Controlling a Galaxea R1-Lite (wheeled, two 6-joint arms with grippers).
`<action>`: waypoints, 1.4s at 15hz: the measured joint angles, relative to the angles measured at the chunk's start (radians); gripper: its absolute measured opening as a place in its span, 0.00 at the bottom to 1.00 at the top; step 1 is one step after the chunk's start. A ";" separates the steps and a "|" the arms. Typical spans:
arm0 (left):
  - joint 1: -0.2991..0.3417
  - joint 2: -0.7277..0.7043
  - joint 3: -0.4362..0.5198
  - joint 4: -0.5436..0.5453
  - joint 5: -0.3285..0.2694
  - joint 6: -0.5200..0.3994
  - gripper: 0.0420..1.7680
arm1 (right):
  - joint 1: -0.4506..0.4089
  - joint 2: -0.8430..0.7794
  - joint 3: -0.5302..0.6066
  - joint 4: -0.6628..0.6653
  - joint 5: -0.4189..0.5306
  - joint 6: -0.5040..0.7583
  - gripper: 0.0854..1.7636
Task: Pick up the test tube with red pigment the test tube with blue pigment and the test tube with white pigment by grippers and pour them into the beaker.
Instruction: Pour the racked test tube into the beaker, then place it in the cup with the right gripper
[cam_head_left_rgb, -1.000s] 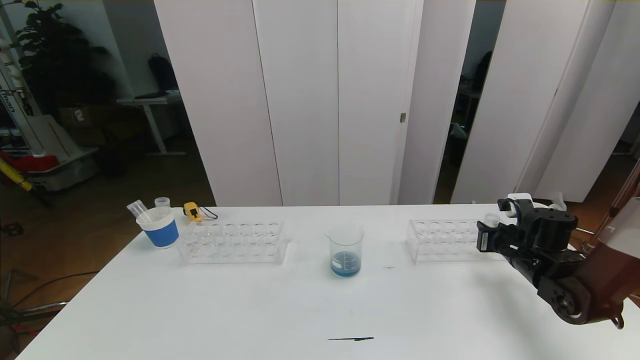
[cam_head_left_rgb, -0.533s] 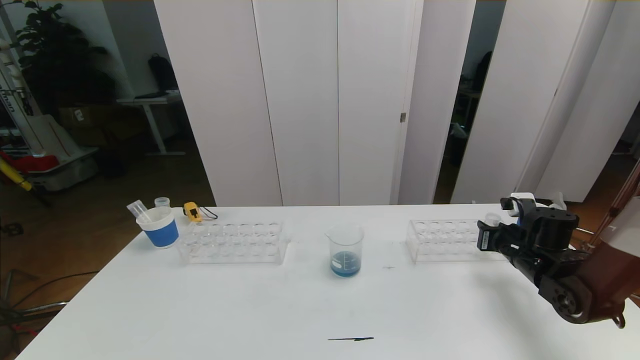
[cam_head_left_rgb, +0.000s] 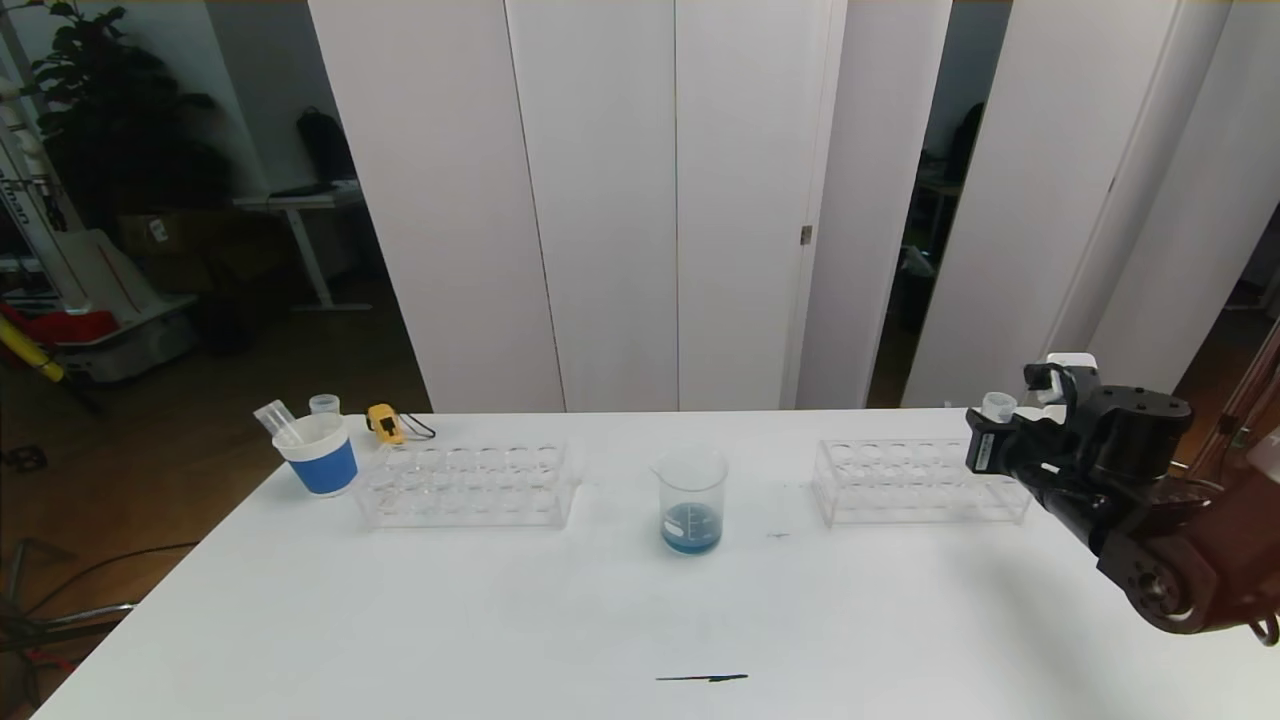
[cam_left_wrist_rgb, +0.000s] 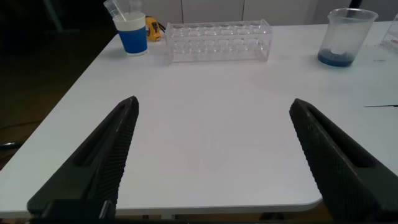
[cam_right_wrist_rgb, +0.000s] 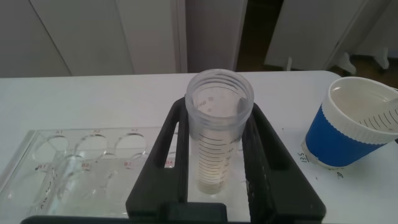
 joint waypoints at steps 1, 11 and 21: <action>0.000 0.000 0.000 0.000 0.000 0.000 0.98 | 0.000 -0.016 -0.004 0.013 0.002 0.000 0.30; 0.000 0.000 0.000 0.000 0.000 0.000 0.98 | 0.003 -0.195 -0.363 0.508 0.080 -0.020 0.30; 0.000 0.000 0.000 0.000 0.000 0.000 0.98 | 0.055 -0.130 -0.823 0.776 0.546 -0.087 0.30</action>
